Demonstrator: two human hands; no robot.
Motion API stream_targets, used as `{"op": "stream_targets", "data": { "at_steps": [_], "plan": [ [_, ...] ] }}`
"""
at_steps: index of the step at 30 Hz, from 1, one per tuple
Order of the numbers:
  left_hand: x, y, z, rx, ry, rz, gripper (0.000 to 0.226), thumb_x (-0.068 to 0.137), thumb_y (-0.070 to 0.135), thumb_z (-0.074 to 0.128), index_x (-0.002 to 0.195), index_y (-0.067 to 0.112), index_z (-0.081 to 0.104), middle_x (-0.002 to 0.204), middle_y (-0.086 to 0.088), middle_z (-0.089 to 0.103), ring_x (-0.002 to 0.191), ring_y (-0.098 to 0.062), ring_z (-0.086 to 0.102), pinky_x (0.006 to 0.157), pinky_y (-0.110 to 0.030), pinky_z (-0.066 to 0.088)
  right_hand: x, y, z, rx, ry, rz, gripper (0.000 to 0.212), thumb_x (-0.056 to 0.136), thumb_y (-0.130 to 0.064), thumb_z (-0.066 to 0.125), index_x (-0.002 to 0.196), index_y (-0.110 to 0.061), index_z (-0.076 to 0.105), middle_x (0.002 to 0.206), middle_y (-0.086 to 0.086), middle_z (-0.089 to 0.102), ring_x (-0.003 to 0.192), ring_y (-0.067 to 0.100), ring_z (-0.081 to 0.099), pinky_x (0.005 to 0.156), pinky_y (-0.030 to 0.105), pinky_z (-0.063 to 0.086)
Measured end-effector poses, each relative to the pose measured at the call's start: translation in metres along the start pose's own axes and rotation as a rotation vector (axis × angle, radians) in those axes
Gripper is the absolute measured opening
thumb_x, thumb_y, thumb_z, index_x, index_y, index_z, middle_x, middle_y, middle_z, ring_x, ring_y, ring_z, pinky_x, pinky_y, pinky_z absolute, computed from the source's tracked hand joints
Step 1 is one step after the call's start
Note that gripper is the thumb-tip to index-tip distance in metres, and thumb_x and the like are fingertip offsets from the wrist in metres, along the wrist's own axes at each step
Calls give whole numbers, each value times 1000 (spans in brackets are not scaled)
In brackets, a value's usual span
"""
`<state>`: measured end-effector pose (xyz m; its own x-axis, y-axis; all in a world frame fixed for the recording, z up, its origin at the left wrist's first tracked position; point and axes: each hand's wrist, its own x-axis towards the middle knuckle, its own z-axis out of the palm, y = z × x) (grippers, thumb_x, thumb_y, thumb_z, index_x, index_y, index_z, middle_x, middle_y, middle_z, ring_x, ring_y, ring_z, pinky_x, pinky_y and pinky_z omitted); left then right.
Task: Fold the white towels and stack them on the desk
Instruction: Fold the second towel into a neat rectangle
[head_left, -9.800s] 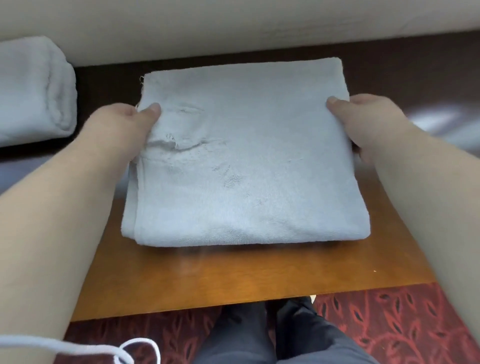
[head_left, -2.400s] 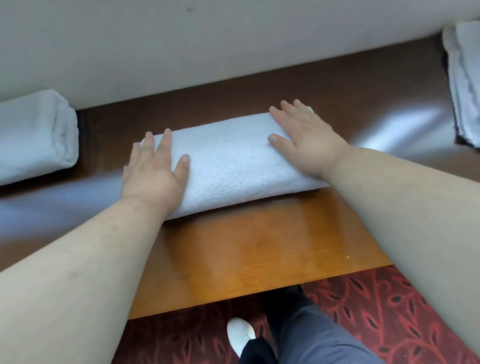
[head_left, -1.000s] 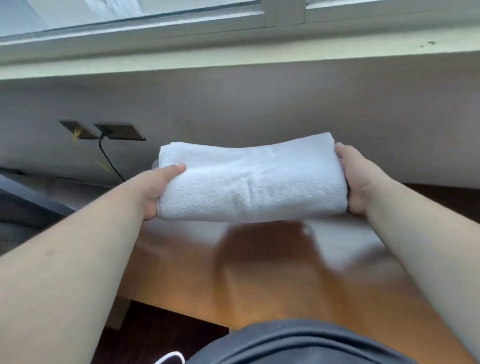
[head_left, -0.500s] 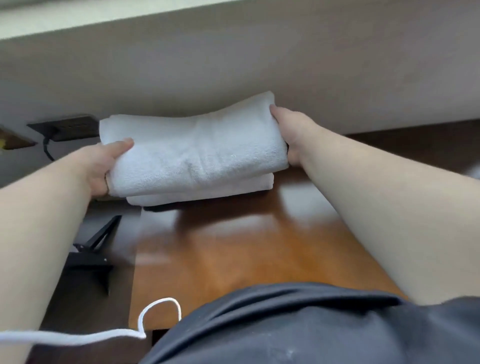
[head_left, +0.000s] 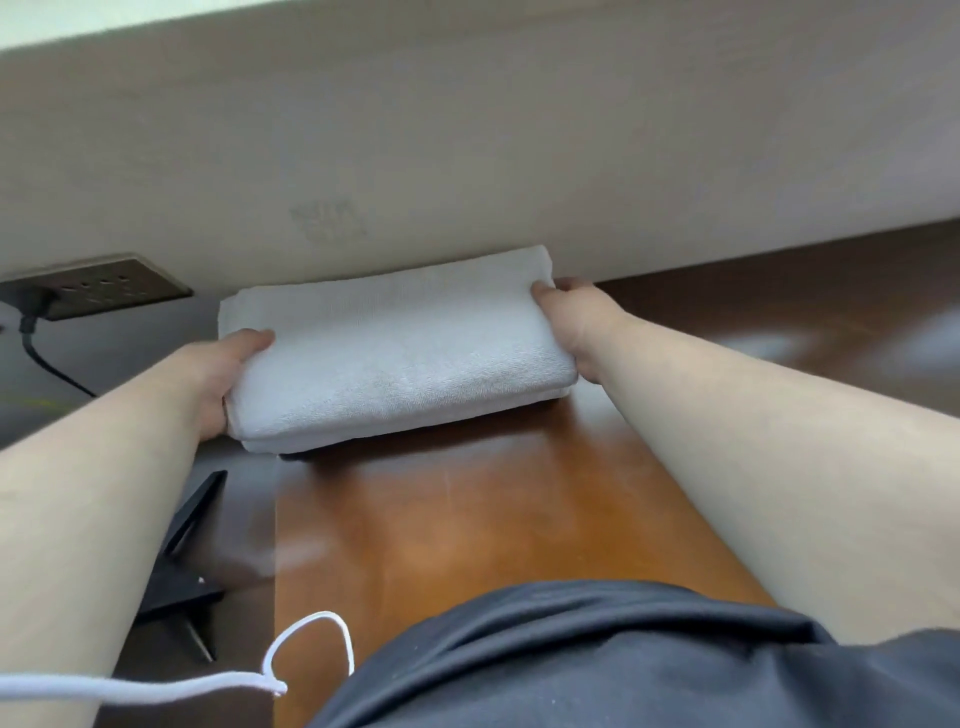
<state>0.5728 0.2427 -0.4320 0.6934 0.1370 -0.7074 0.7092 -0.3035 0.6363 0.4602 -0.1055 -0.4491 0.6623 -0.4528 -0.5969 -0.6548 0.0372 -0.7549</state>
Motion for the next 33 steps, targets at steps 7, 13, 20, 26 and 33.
{"op": "stream_targets", "data": {
  "at_steps": [7, 13, 20, 26, 33],
  "plan": [
    [15, 7, 7, 128, 157, 109, 94, 63, 70, 74, 135, 15, 51, 122, -8, 65, 101, -34, 65, 91, -54, 52, 1, 3, 5, -155, 109, -70, 57, 95, -50, 53, 142, -20, 41, 119, 3, 58, 94, 22, 49, 83, 28, 34],
    [1, 10, 31, 687, 481, 304, 72, 91, 55, 57, 146, 15, 35, 147, -23, 39, 133, -42, 38, 108, -45, 33, -16, -4, 9, -704, 317, -448, 57, 97, -37, 53, 149, -24, 33, 157, 6, 30, 139, 32, 33, 107, 47, 32],
    [-48, -13, 86, 1122, 313, 865, 65, 92, 63, 29, 149, 30, 30, 156, -7, 31, 142, -36, 25, 114, -59, 11, -35, 7, 43, -1132, 94, -715, 77, 92, -68, 30, 157, -31, 13, 167, 7, 4, 153, 30, -5, 119, 59, 0],
    [-29, -16, 89, 1234, 218, 551, 82, 79, 82, 9, 151, 44, -1, 165, 7, -3, 149, -36, -3, 114, -64, 1, -21, 9, 38, -1141, 37, -523, 97, 76, -88, 20, 156, -37, -2, 167, 4, -6, 152, 28, -11, 119, 61, 5],
    [-51, 9, 107, 1304, 268, 478, 78, 92, 66, 31, 155, 29, 7, 164, -2, 7, 148, -35, 9, 116, -58, 11, -28, -14, 23, -961, -100, -473, 86, 85, -81, 30, 157, -38, 7, 168, -3, -4, 153, 22, -11, 119, 61, 9]
  ]
}}
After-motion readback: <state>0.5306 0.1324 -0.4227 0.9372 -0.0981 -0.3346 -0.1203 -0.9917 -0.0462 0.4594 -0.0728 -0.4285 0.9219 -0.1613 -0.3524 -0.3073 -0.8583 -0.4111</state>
